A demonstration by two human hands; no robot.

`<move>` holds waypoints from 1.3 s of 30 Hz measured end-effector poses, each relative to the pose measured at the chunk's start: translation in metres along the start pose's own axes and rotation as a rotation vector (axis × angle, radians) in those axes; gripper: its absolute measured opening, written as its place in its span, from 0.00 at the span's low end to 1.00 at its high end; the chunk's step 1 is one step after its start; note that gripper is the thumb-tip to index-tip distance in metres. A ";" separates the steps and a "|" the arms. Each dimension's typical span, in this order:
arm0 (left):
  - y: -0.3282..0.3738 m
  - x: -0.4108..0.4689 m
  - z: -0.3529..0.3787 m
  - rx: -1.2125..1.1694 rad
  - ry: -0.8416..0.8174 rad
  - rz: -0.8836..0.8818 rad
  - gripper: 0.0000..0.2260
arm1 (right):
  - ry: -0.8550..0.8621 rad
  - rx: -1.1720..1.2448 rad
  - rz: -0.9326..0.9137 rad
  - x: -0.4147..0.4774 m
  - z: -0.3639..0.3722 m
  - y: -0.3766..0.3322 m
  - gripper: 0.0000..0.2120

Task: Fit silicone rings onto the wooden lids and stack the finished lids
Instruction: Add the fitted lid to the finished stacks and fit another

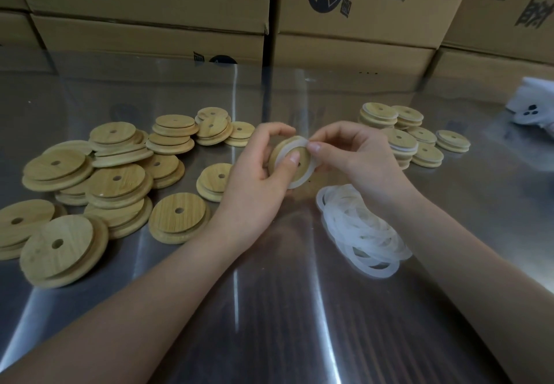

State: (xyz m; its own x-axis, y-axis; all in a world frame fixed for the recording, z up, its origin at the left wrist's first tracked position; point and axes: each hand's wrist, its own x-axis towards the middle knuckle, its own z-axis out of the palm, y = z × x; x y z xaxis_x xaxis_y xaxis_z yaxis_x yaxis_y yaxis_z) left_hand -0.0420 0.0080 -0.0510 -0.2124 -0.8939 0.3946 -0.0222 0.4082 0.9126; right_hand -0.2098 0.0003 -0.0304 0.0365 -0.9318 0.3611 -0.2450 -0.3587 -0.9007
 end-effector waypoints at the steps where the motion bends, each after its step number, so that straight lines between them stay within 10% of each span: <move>1: 0.001 -0.001 0.000 0.008 0.016 0.012 0.09 | -0.006 0.000 -0.001 0.000 0.000 0.000 0.06; 39: -0.008 0.004 0.001 0.300 0.200 0.111 0.05 | -0.032 -0.155 -0.082 -0.002 0.006 -0.002 0.08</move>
State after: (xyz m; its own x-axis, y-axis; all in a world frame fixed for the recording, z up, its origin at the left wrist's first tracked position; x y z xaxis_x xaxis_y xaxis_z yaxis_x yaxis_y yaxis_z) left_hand -0.0437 0.0014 -0.0573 -0.0357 -0.8477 0.5293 -0.3011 0.5141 0.8031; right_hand -0.2037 0.0024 -0.0305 0.0932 -0.9019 0.4219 -0.3863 -0.4233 -0.8195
